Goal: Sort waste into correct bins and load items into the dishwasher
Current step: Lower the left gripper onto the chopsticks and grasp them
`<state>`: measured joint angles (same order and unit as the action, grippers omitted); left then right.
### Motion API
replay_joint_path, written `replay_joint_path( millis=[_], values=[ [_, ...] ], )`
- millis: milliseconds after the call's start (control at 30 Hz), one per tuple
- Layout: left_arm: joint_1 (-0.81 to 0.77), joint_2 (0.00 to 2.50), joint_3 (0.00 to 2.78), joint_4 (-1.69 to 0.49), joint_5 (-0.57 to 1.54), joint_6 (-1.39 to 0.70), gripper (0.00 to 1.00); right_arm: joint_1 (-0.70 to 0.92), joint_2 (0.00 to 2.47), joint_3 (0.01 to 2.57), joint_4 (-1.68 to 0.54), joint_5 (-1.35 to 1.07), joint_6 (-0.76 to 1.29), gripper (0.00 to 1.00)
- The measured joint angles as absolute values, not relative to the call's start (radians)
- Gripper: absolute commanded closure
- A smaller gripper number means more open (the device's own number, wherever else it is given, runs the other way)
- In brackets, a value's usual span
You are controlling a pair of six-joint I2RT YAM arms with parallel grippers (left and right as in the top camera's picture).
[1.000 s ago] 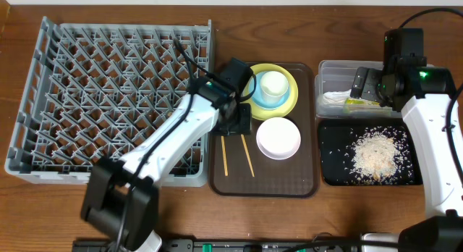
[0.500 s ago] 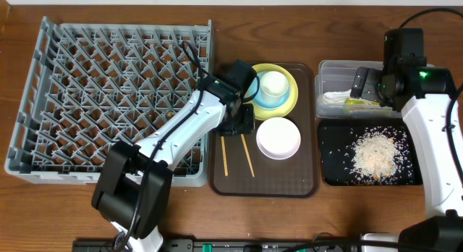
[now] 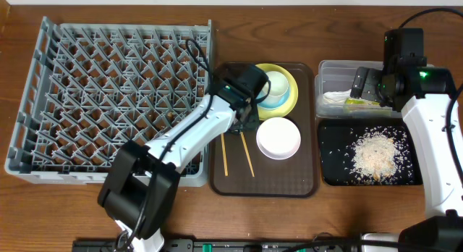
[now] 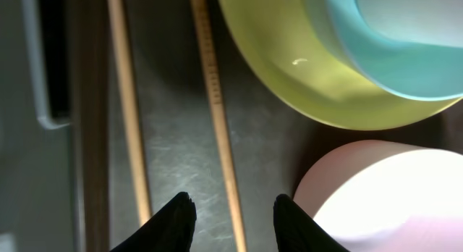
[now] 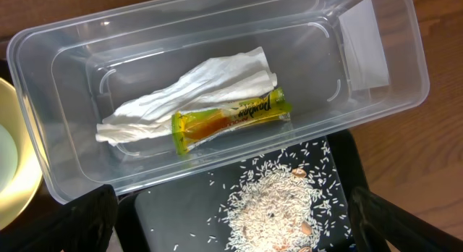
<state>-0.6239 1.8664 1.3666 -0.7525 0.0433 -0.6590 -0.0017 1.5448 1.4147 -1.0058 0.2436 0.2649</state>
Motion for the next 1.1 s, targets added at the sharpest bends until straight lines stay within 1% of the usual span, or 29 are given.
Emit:
replay_joint_path(
  millis=[300, 467, 567, 667, 1100],
  values=[
    [-0.632, 1.878, 1.36, -0.73, 0.026, -0.664, 0.62, -0.002, 1.545, 1.415, -1.006, 0.243, 0.265, 0.01],
    [-0.632, 1.878, 1.31, -0.682, 0.022, -0.686, 0.63, -0.002, 1.545, 1.415, -1.006, 0.244, 0.265, 0.01],
    [-0.632, 1.879, 1.271, -0.64, 0.022, -0.699, 0.65, -0.002, 1.545, 1.415, -1.006, 0.244, 0.265, 0.01],
    [-0.631, 1.879, 1.232, -0.592, 0.02, -0.707, 0.7, -0.002, 1.545, 1.415, -1.005, 0.244, 0.265, 0.01],
    [-0.647, 1.88, 1.197, -0.533, 0.015, -0.71, 0.71, -0.002, 1.545, 1.415, -1.006, 0.243, 0.265, 0.01]
  ],
)
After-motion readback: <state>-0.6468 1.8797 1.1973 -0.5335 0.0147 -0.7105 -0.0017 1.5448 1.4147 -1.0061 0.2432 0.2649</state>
